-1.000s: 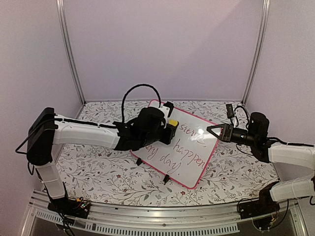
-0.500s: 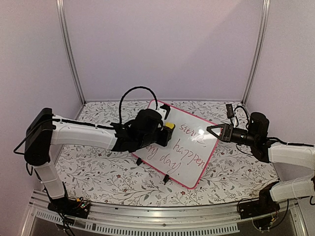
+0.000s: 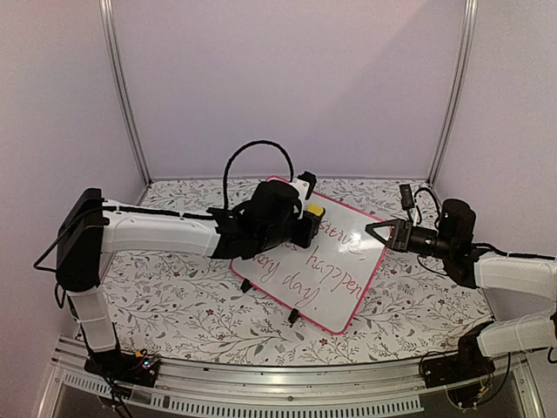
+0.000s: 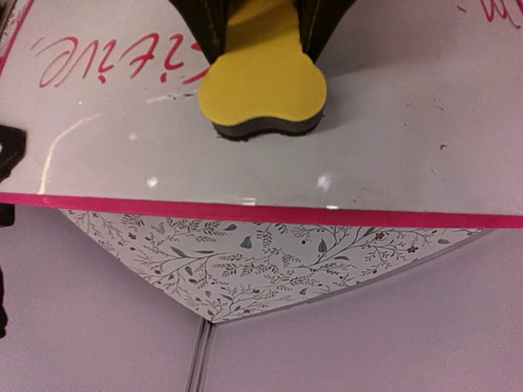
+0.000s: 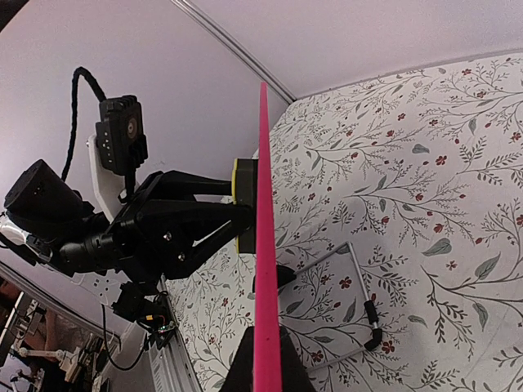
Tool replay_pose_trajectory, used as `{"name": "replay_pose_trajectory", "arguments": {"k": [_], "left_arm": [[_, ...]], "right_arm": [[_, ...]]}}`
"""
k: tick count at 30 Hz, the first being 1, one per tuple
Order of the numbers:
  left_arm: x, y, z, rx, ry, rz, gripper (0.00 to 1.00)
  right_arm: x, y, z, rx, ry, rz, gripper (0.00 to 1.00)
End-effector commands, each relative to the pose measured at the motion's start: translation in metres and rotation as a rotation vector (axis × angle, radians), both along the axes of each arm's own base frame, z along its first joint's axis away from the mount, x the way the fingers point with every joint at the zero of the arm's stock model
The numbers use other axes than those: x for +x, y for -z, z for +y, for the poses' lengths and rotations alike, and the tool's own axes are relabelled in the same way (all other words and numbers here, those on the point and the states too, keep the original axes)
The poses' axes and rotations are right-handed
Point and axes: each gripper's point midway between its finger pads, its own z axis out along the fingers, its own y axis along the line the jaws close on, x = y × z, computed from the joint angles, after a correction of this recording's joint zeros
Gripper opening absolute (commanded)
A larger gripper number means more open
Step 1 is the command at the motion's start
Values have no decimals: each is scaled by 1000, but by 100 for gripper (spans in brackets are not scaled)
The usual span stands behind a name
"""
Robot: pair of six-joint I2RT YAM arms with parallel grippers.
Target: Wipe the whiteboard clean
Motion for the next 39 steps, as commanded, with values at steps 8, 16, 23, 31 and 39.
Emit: {"name": "replay_pose_trajectory", "arguments": {"k": [8, 16, 23, 31, 39], "left_arm": [[-26, 72, 18, 134, 31, 104, 0], [-38, 74, 30, 144, 55, 113, 0], [-34, 65, 22, 148, 65, 91, 0], [-6, 31, -3, 116, 30, 25, 0], [-5, 48, 11, 157, -6, 62, 0]], "right_arm": [[-29, 10, 20, -27, -165, -10, 0], [-29, 10, 20, -26, -165, -9, 0], [-30, 9, 21, -26, -168, -12, 0], [-30, 9, 23, -26, -176, -7, 0], [-30, 10, 23, -29, -176, -9, 0]]}}
